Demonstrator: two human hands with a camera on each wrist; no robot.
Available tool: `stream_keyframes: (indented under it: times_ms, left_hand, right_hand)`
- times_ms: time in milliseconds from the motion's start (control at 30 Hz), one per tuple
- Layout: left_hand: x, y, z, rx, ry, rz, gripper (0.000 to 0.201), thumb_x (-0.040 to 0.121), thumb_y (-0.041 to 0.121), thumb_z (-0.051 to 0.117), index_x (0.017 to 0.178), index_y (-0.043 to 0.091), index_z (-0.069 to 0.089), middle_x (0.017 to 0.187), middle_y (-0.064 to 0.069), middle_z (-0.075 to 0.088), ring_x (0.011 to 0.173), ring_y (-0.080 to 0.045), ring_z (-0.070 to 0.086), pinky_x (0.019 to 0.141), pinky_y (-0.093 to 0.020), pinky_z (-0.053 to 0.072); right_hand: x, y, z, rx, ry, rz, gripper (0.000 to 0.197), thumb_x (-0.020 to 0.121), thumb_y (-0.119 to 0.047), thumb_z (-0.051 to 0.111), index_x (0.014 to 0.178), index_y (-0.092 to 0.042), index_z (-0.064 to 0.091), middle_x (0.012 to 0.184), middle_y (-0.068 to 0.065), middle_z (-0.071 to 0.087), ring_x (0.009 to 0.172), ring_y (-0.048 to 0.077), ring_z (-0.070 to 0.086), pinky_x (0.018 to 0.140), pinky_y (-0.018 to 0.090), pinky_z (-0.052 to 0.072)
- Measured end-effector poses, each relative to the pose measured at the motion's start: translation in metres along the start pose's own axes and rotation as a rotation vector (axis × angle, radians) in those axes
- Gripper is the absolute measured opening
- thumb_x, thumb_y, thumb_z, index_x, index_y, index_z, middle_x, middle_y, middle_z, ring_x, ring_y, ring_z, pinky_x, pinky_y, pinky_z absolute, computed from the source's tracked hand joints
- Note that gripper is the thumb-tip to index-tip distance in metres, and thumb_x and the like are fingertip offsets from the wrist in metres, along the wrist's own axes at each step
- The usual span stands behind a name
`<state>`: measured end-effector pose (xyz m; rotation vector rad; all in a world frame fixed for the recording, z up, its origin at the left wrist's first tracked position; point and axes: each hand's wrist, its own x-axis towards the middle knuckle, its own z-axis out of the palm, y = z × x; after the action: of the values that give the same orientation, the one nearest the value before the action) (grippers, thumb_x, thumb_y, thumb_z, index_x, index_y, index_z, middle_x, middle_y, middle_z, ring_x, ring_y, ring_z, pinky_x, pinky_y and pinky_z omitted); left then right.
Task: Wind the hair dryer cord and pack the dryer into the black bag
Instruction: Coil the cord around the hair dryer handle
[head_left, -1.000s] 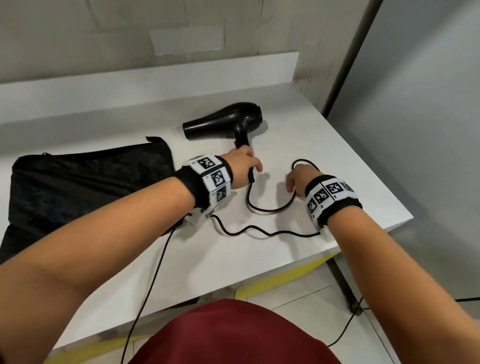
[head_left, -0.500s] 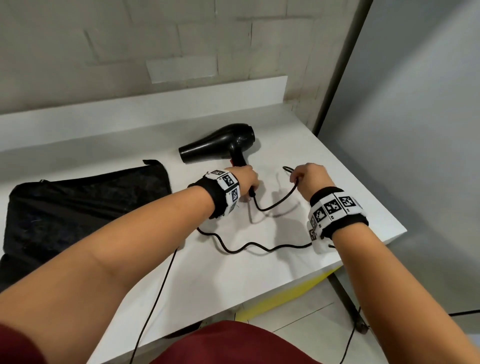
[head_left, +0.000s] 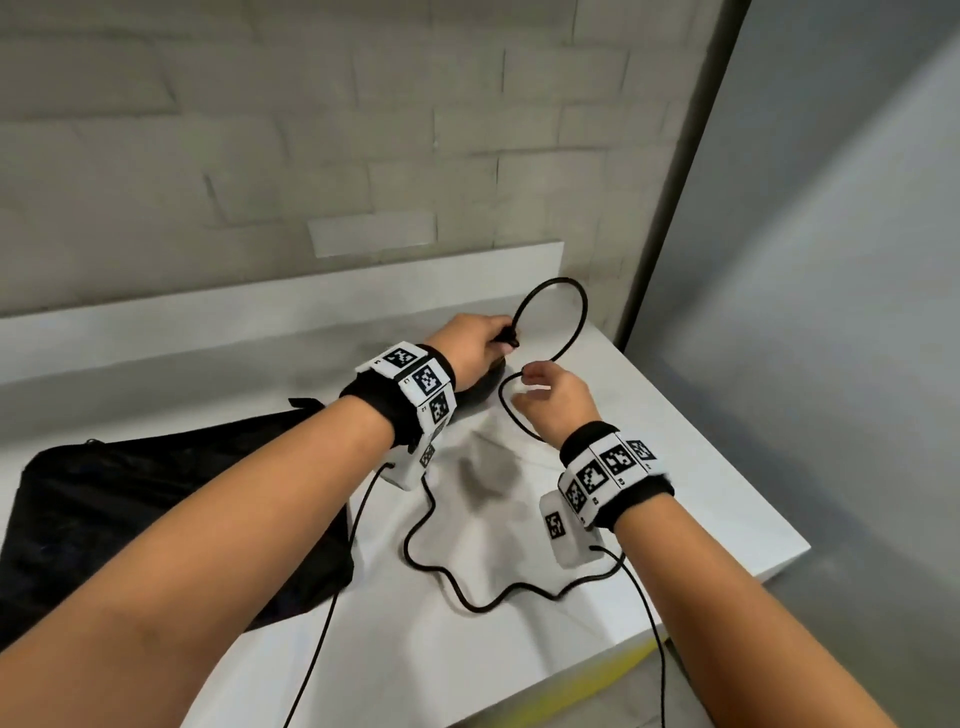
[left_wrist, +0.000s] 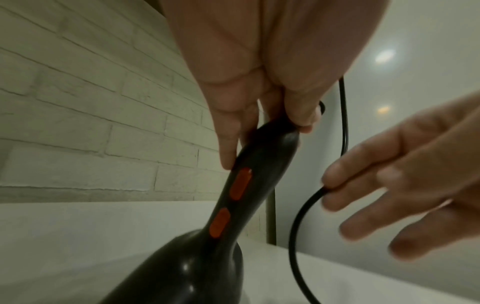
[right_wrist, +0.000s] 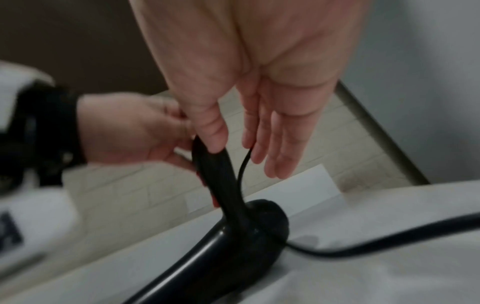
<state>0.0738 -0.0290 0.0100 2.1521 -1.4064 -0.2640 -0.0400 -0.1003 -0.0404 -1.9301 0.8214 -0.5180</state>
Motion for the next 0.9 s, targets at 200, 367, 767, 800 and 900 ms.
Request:
stream_keyframes:
  times_ms: [200, 367, 767, 800, 900]
  left_hand:
    - [-0.004, 0.002, -0.022, -0.123, 0.046, -0.015, 0.025, 0.093, 0.013, 0.049, 0.115, 0.008, 0.06, 0.115, -0.011, 0.066, 0.108, -0.023, 0.059, 0.089, -0.02, 0.039]
    - [-0.008, -0.001, -0.037, -0.438, 0.063, -0.007, 0.017, 0.092, 0.0, 0.047, 0.089, 0.015, 0.055, 0.092, -0.006, 0.065, 0.087, -0.012, 0.058, 0.09, -0.025, 0.045]
    - [-0.003, 0.025, -0.085, -1.157, 0.123, -0.113, 0.038, 0.102, 0.025, 0.029, 0.068, 0.017, 0.044, 0.035, 0.011, 0.027, 0.031, -0.002, 0.024, 0.043, -0.017, 0.037]
    - [-0.002, 0.025, -0.087, -1.177, 0.126, -0.112, 0.038, 0.102, 0.026, 0.028, 0.068, 0.017, 0.043, 0.036, 0.011, 0.026, 0.031, -0.002, 0.023, 0.04, -0.015, 0.034]
    - [-0.002, 0.024, -0.093, -1.222, 0.135, -0.109, 0.038, 0.101, 0.026, 0.026, 0.068, 0.019, 0.043, 0.036, 0.01, 0.026, 0.031, -0.002, 0.022, 0.038, -0.014, 0.028]
  right_hand:
    - [0.008, -0.031, 0.022, -0.087, -0.067, -0.054, 0.056, 0.078, -0.014, 0.067, 0.128, -0.009, 0.041, 0.119, 0.014, 0.061, 0.11, 0.029, 0.057, 0.083, 0.024, 0.04]
    - [0.012, -0.039, 0.031, -0.04, -0.036, -0.059, 0.047, 0.081, -0.015, 0.064, 0.123, -0.01, 0.043, 0.11, 0.01, 0.063, 0.106, 0.028, 0.058, 0.089, 0.033, 0.045]
    - [0.014, -0.056, 0.036, -0.147, -0.217, -0.174, 0.044, 0.082, -0.011, 0.06, 0.123, -0.004, 0.044, 0.115, 0.016, 0.06, 0.105, 0.029, 0.057, 0.074, 0.023, 0.037]
    - [0.015, -0.056, 0.033, -0.143, -0.233, -0.197, 0.045, 0.081, -0.009, 0.061, 0.123, -0.005, 0.045, 0.116, 0.014, 0.06, 0.104, 0.028, 0.058, 0.076, 0.025, 0.04]
    - [0.018, -0.054, 0.022, -0.15, -0.169, -0.304, 0.04, 0.078, -0.009, 0.061, 0.117, -0.01, 0.052, 0.107, 0.004, 0.054, 0.089, 0.017, 0.053, 0.077, 0.027, 0.044]
